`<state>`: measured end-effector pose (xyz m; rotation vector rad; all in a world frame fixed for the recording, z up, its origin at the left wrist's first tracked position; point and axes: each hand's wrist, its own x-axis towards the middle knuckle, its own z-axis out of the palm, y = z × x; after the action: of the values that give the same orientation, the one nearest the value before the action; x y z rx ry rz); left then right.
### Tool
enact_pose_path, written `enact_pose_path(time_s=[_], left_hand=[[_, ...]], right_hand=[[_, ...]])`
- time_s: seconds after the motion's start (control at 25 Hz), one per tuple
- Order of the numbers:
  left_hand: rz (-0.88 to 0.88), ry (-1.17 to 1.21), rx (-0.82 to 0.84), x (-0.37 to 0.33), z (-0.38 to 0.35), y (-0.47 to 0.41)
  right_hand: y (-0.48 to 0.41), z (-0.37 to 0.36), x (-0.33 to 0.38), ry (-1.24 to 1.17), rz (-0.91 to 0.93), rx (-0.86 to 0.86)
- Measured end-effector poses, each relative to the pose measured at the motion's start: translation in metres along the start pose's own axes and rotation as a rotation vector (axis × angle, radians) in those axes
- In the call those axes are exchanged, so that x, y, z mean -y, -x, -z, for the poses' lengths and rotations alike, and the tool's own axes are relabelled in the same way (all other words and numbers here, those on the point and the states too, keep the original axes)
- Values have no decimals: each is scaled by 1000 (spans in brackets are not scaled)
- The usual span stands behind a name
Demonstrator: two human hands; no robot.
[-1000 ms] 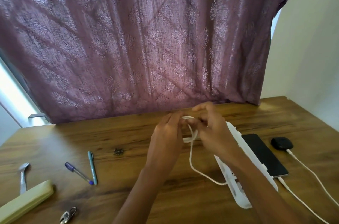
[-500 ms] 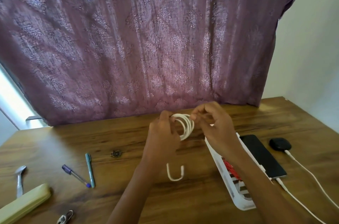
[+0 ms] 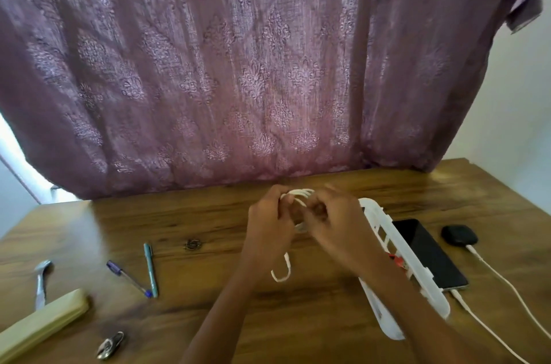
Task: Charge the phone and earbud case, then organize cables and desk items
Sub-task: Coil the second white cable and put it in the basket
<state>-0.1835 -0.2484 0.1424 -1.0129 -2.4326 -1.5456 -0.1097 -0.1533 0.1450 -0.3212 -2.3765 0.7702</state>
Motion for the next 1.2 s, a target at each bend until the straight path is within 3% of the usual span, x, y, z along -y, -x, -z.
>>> enact_pose_path(time_s=[0.2,0.32,0.4,0.52,0.72,0.8,0.88,0.96,1.04,1.12,1.2], left_hand=[[-212,-44,3,1,4,6],[-190,-34,-52,1,6,1],[-145,-43,-88,2,7,-1],[-148,-45,-106,4,9,-2],[-87,-45,-140,7,12,1],[-18,-4,-193,7,15,0],[63,49,-265,8,20,-3],[149,116,-298,9,26,-7],[200,169,-274,10,28,-9],[241,219,-254,8,27,-8],[266,277,-230,3,23,-8]], right_hand=[[-12,22,0,-804,-571,212],[-10,32,5,-1191,-587,236],[-9,39,10,-1123,-503,221],[-8,45,11,-791,-409,110],[-10,62,-5,-43,-173,135],[-11,68,-9,-46,-203,228],[-6,68,-14,-296,-299,321],[-2,65,-19,-537,-390,274],[-3,62,-22,-618,-408,163],[-7,53,-24,-454,-329,2],[-8,42,-21,-89,-200,-184]])
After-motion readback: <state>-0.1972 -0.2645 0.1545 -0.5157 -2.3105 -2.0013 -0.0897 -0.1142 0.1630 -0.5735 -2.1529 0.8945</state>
